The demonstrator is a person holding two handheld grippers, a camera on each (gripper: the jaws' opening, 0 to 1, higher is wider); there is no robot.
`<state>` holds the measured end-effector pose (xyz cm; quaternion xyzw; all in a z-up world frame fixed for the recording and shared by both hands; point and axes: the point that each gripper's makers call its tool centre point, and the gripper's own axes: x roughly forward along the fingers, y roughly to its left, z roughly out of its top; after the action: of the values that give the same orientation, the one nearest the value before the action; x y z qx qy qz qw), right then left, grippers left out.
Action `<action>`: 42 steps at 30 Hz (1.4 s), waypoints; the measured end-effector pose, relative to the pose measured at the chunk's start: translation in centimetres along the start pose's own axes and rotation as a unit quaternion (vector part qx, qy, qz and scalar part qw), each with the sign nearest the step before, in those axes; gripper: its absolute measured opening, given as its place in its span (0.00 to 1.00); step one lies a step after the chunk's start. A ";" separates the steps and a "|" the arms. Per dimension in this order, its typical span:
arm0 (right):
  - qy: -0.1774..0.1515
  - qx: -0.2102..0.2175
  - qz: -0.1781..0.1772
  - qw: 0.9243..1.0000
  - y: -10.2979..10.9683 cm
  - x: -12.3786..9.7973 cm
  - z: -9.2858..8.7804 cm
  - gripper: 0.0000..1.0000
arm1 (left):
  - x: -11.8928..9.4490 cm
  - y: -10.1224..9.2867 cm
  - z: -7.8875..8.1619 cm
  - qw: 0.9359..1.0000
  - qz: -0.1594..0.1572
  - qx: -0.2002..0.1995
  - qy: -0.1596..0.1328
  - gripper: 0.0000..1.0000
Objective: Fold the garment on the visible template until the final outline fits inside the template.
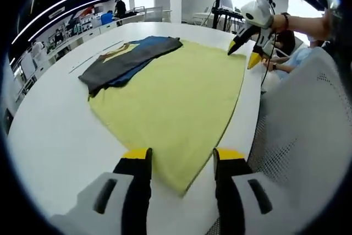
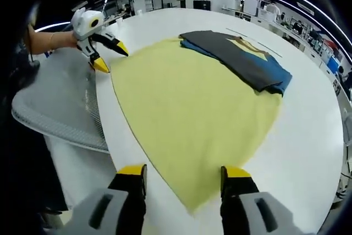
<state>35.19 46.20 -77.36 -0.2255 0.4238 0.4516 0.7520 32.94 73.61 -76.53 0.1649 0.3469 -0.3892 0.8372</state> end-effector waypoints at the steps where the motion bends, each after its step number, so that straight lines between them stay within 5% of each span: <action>1: 0.005 -0.006 -0.001 1.000 -0.1 0.0 -0.2 0.49 | 0.0 -0.1 -0.2 1.000 -0.004 0.000 0.004 0.41; 11: 0.014 -0.024 -0.013 1.000 -0.5 0.0 -0.5 0.41 | 0.3 -0.6 -0.7 1.000 -0.012 0.017 0.019 0.39; 18: 0.017 -0.019 -0.017 1.000 -1.0 -0.1 -0.5 0.33 | 0.3 0.2 -0.8 1.000 -0.009 0.012 0.026 0.27; 30: 0.022 -0.033 -0.012 0.999 -0.6 -0.2 -0.7 0.03 | 0.3 0.4 -0.4 0.999 -0.014 -0.003 0.030 0.02; 42: 0.024 -0.029 -0.003 0.999 0.4 -0.8 -1.1 0.00 | -0.8 -0.1 -0.8 0.999 -0.015 0.008 0.037 0.00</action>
<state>34.21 45.23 -77.27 -0.2592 0.4276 0.4557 0.7364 32.12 74.42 -76.57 0.1805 0.3769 -0.3985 0.8164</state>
